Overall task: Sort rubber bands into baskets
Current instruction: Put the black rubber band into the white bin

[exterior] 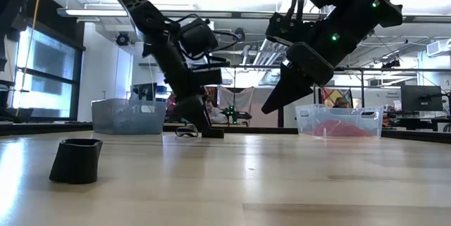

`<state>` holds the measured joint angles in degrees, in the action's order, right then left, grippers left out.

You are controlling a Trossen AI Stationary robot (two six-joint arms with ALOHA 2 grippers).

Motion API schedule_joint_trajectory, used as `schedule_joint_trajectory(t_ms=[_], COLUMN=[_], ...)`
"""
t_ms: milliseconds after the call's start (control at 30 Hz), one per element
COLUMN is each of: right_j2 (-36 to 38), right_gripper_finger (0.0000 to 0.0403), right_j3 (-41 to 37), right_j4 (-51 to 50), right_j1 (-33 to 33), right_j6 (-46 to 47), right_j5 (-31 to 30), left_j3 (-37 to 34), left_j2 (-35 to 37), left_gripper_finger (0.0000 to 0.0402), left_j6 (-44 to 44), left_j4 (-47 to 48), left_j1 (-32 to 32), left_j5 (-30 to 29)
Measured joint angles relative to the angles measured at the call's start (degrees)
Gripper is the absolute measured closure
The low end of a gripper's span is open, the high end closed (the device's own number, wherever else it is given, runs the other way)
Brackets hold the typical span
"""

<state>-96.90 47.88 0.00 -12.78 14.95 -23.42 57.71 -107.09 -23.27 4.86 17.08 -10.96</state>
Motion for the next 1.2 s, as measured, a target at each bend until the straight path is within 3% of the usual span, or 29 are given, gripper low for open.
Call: schedule_joint_trajectory(t_ms=[267, 433, 633, 867, 1033, 1200], right_j2=[0.0, 0.0, 0.0, 0.0, 0.0, 0.0], right_gripper_finger=[0.0403, 0.0403, 0.0403, 0.0397, 0.0349, 0.0269], right_j3=[0.0, 0.0, 0.0, 0.0, 0.0, 0.0], right_j4=[0.3, 0.3, 0.8, 1.5, 2.0, 4.0], right_j1=[0.0, 0.0, -0.2, -1.3, -1.2, -1.2], right_j6=[0.0, 0.0, 0.0, 1.0, -0.5, -0.5], right_j5=[0.0, 0.0, -0.1, -5.2, -5.7, -12.2], left_j3=[0.2, 0.2, 0.2, 0.1, 0.1, 0.1], left_j2=[-0.3, -0.8, -0.9, 2.1, 4.8, 5.6], left_gripper_finger=[0.0228, 0.0285, 0.0386, 0.0398, 0.0400, 0.0400], left_j6=[-0.9, -1.4, -1.3, 7.4, 14.0, 19.3], left_j4=[2.2, 2.5, 1.9, 3.2, 1.5, -1.1], left_j1=[1.8, 2.1, 1.8, -0.1, -4.1, -8.6], left_j5=[1.9, 7.9, 8.3, 9.8, 15.9, 18.4])
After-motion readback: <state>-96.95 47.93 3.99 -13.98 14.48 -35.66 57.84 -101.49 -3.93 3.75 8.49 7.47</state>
